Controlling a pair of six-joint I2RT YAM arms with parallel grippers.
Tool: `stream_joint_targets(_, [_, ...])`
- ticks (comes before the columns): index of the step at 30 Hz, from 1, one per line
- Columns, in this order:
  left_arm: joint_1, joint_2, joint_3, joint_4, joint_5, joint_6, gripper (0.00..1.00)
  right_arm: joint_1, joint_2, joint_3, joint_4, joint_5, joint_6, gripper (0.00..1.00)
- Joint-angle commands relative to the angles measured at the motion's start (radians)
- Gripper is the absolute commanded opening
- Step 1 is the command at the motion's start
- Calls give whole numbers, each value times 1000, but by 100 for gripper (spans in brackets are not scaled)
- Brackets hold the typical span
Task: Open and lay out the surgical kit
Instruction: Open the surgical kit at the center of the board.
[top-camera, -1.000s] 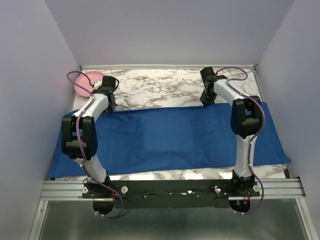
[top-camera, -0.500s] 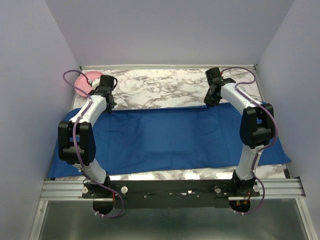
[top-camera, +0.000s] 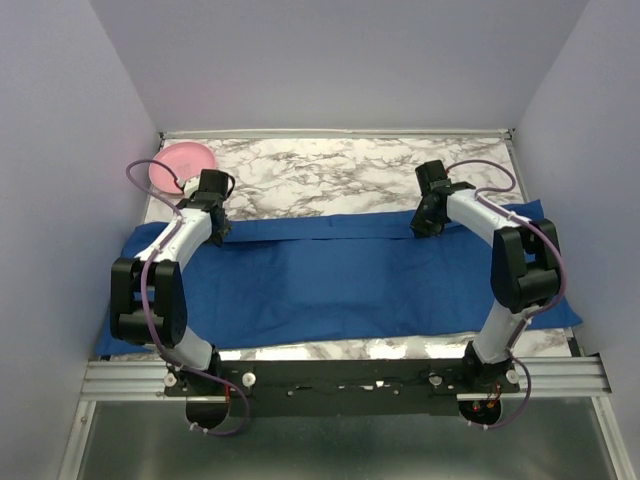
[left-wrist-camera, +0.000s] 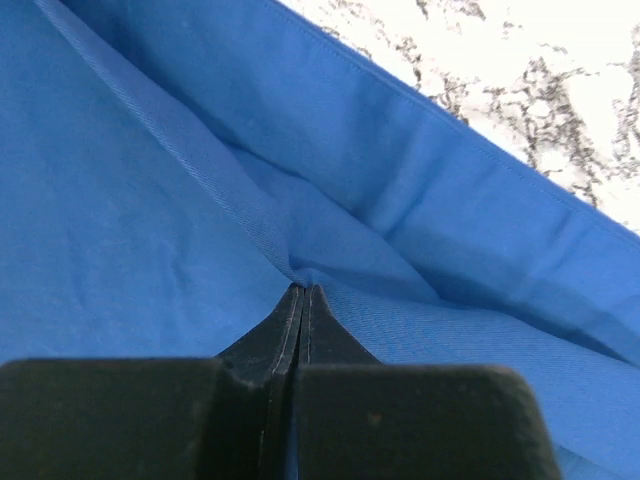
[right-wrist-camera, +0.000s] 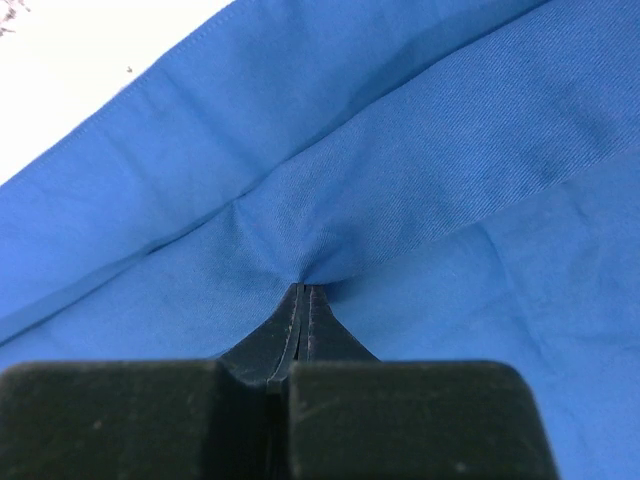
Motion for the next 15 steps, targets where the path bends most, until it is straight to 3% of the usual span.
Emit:
stream_joint_targets(1, [3, -30, -14, -2, -18, 0, 4, -11, -34, -26, 38, 36, 15, 1])
stream_joint_targets(15, [3, -142, 0, -93, -79, -2, 1, -9, -183, -9, -28, 66, -100, 1])
